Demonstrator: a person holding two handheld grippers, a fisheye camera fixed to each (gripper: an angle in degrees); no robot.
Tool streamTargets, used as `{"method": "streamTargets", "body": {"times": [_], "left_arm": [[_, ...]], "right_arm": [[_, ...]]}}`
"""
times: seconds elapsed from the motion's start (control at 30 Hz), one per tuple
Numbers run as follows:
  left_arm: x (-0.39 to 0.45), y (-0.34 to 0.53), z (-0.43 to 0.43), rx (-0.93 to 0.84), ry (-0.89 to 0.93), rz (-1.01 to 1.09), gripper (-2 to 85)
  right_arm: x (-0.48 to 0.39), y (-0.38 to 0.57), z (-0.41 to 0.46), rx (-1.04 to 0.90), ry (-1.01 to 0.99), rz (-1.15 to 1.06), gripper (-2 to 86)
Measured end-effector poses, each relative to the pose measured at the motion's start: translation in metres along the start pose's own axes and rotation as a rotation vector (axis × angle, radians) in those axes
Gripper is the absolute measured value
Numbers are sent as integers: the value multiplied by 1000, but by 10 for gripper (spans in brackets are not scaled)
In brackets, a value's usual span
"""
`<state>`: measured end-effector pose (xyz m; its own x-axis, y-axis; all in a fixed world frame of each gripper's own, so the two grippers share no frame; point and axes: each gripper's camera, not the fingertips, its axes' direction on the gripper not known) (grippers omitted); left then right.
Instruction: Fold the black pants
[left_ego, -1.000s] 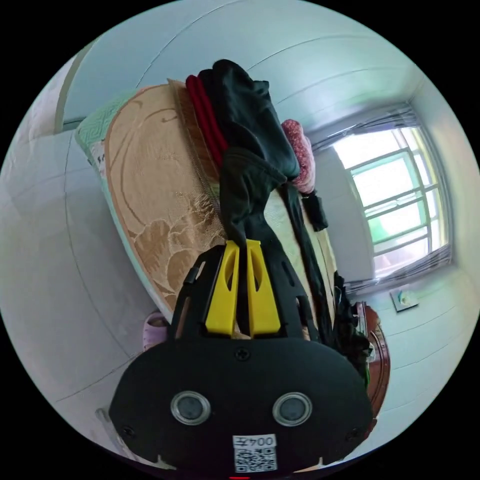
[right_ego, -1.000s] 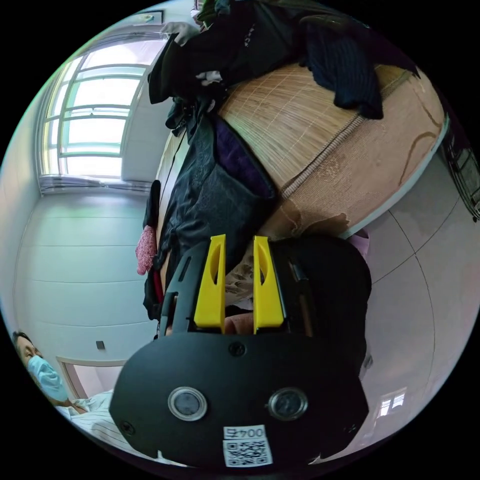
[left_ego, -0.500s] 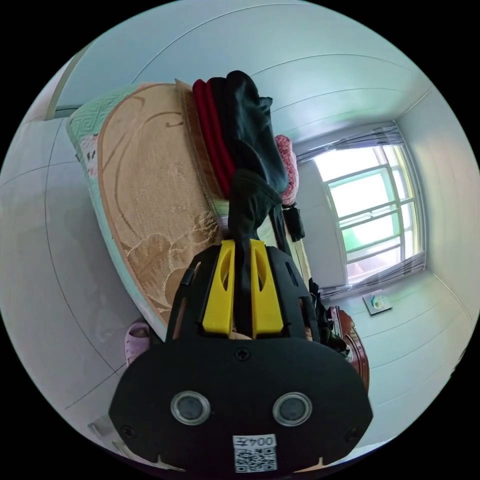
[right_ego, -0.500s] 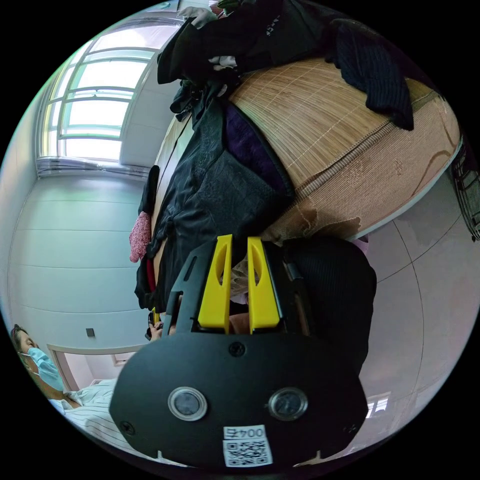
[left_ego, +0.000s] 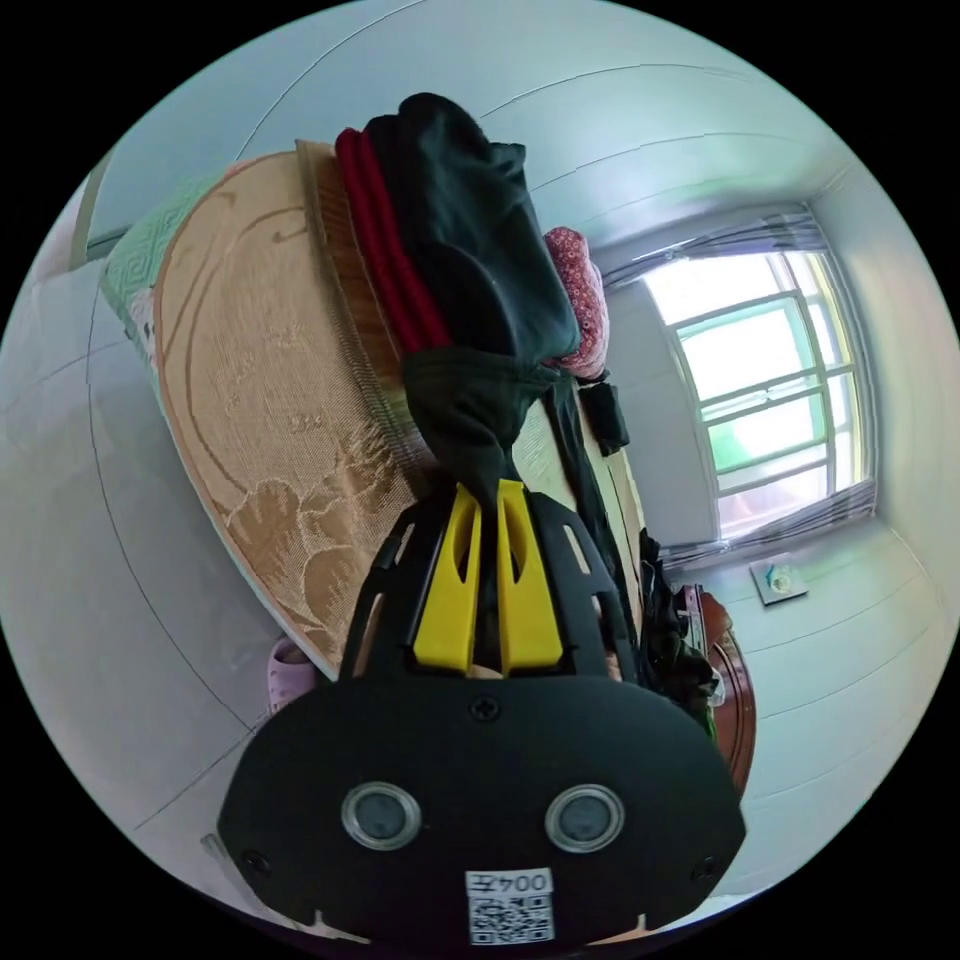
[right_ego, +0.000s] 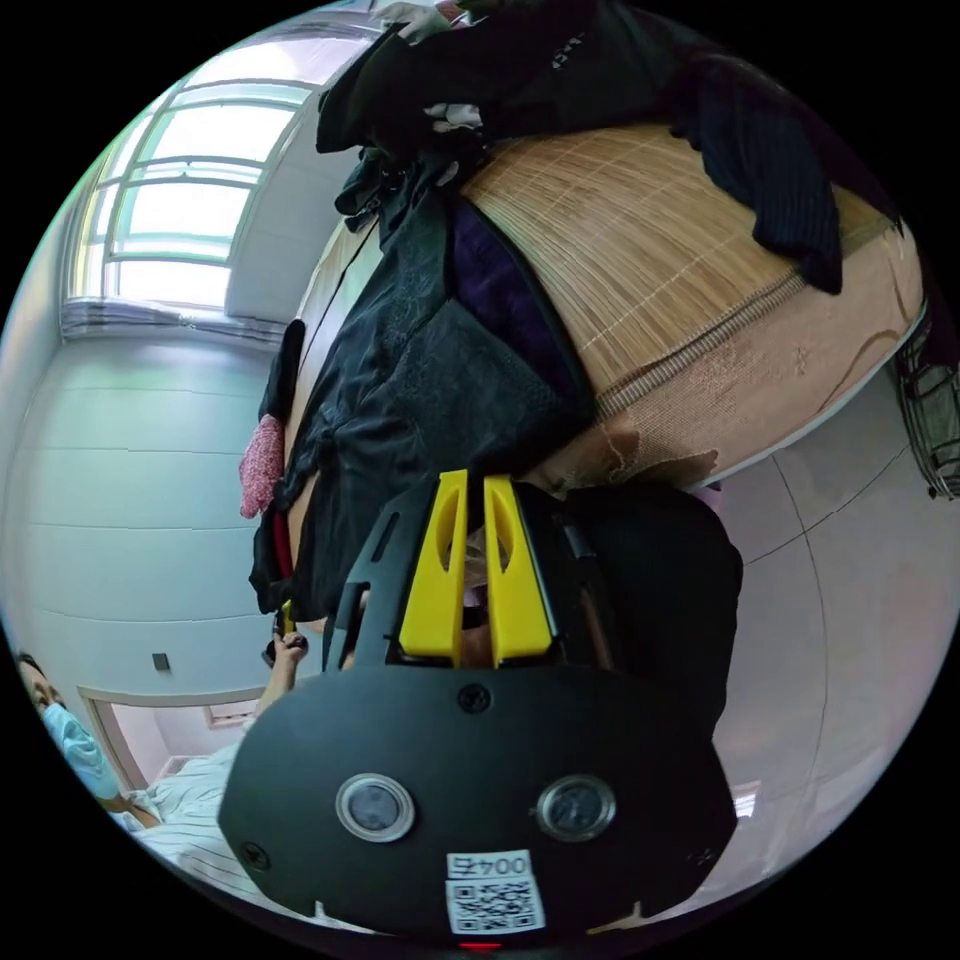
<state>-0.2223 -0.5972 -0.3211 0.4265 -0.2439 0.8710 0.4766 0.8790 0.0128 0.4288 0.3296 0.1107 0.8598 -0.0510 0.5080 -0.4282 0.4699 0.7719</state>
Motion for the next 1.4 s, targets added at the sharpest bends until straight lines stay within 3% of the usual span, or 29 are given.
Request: {"method": "streamTargets", "body": {"times": [0.33,0.47,0.63,0.8,0.97,1.4], "left_arm": [[57,-16,-63,-94,49,-36,51],[39,2,-88,-112,142,-184,51],[13,22,-87,-160,60,-214,50],[9,29,-83,-176,142,-273,47],[46,16,-81,-140,295,-343,40],[205,-26,9,14,182,-388,34]], "right_arm": [[-15,-20,-73,19,-106,-30,19],[7,-15,-99,-1,-141,14,19],[47,-11,-94,-71,-140,95,23],[57,-11,-101,-24,-252,103,27],[45,-33,-121,20,-441,120,31],[-11,-139,-117,147,-508,291,31]]}}
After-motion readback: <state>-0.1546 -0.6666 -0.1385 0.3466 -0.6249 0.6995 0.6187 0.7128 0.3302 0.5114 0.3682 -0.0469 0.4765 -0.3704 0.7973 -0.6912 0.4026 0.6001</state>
